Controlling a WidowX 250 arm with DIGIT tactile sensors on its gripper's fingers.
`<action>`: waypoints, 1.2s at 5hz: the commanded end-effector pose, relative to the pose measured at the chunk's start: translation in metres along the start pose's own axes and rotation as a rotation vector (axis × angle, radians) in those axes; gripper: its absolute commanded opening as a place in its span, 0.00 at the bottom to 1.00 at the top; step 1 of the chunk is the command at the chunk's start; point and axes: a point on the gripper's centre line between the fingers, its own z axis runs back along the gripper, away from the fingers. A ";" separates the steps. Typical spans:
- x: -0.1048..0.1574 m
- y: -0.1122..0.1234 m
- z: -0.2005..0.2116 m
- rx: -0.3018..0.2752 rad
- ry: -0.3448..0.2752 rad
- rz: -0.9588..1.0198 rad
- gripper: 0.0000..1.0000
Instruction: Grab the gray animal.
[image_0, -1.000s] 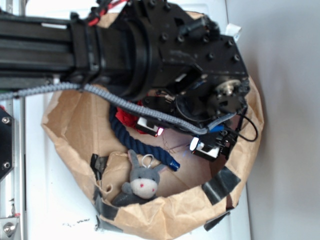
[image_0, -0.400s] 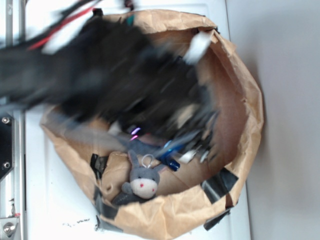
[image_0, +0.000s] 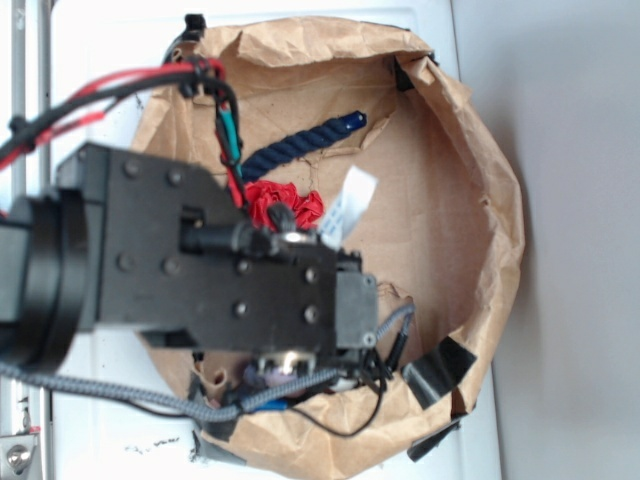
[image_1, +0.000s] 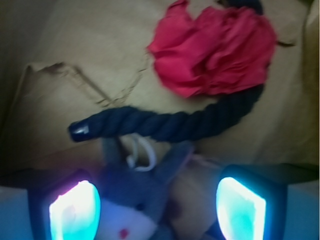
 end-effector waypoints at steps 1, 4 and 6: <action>-0.005 -0.004 -0.033 -0.107 0.022 0.016 1.00; -0.029 0.010 -0.049 0.030 0.205 -0.039 0.00; 0.012 0.028 0.012 -0.213 0.031 -0.062 0.00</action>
